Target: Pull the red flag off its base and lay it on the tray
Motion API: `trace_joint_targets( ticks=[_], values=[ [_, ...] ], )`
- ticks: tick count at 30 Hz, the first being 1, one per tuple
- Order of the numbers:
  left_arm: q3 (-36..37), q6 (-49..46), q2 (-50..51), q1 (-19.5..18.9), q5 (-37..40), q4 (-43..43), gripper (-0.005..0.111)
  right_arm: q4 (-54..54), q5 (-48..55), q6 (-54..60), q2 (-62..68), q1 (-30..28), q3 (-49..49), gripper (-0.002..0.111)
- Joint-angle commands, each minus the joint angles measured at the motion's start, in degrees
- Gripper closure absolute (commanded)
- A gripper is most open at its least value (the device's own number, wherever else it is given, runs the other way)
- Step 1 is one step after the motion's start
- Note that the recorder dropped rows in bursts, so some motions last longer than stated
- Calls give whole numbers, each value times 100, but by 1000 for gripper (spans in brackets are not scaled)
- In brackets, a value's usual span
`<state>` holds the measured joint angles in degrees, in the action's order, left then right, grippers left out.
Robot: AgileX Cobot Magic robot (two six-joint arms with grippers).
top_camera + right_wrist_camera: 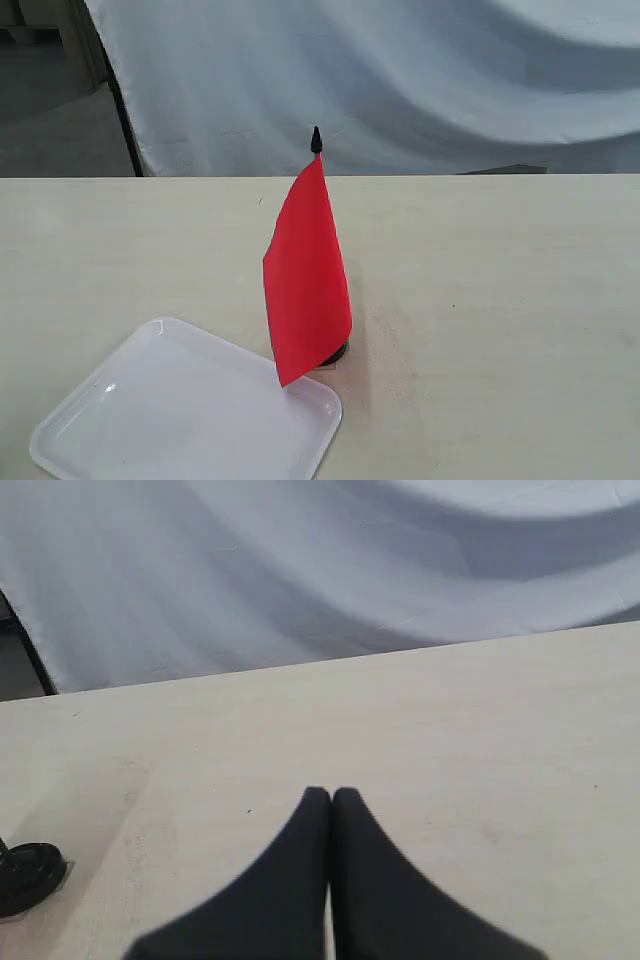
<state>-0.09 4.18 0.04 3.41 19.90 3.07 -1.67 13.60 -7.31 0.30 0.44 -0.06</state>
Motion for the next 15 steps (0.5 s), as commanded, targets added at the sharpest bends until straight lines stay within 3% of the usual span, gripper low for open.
trace_joint_targets(
  ticks=[1, 8, 15],
  values=[
    [9, 13, -4, 13, -23, -28, 105, 24, -65, 26, -30, -13, 6, 108],
    [9, 13, -4, 13, -23, -28, 105, 24, -675, 27, -30, -13, 6, 108],
    [9, 13, -4, 13, -23, -28, 105, 24, -3145, 27, -30, -13, 6, 108]
  ],
)
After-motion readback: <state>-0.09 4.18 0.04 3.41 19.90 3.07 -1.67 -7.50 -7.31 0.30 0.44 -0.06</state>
